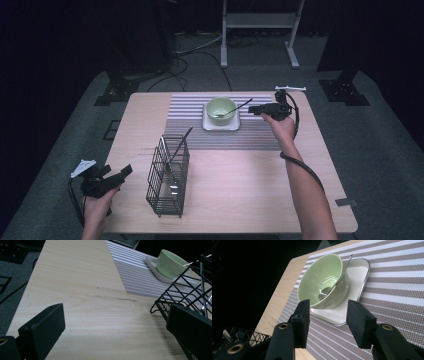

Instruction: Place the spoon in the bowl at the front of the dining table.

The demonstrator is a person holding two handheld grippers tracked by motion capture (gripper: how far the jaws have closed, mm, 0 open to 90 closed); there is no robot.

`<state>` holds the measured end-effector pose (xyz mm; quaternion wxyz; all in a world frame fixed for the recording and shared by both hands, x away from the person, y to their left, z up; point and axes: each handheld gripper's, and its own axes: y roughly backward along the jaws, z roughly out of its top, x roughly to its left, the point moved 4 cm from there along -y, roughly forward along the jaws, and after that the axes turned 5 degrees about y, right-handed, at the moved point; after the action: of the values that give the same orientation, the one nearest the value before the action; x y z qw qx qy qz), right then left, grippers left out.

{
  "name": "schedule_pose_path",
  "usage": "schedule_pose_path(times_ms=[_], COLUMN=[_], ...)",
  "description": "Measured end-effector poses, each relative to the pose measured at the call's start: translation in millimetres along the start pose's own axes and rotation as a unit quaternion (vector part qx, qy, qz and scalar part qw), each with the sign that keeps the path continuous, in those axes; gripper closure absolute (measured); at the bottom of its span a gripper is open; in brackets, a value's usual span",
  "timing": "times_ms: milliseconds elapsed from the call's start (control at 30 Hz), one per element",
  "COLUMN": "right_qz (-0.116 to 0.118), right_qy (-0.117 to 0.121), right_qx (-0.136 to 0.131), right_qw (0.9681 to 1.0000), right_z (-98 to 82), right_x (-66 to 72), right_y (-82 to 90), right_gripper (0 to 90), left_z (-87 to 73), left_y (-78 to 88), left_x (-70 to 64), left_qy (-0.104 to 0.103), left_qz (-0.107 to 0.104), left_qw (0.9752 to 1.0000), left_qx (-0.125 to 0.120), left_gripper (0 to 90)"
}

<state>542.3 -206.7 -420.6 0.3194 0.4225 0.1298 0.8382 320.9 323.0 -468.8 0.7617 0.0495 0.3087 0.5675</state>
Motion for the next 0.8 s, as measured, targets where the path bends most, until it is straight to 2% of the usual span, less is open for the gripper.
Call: schedule_pose_path(times_ms=[467, 800], right_qz=[0.020, 0.020], right_qy=[0.020, 0.034], right_qx=[0.015, 0.032], right_qw=[0.9995, 0.9987], right_z=[-13.5, -22.5], right_x=[15.7, 25.1], right_y=[2.7, 3.8], right_gripper=[36.9, 28.9], left_z=[-1.0, -1.8], left_y=[-1.1, -2.1], left_x=[-0.5, -1.0], left_qy=[-0.001, -0.002], left_qz=[0.000, 0.001], left_qw=[1.0000, 1.0000], left_qx=[0.004, 0.006], left_gripper=[1.0, 1.0])
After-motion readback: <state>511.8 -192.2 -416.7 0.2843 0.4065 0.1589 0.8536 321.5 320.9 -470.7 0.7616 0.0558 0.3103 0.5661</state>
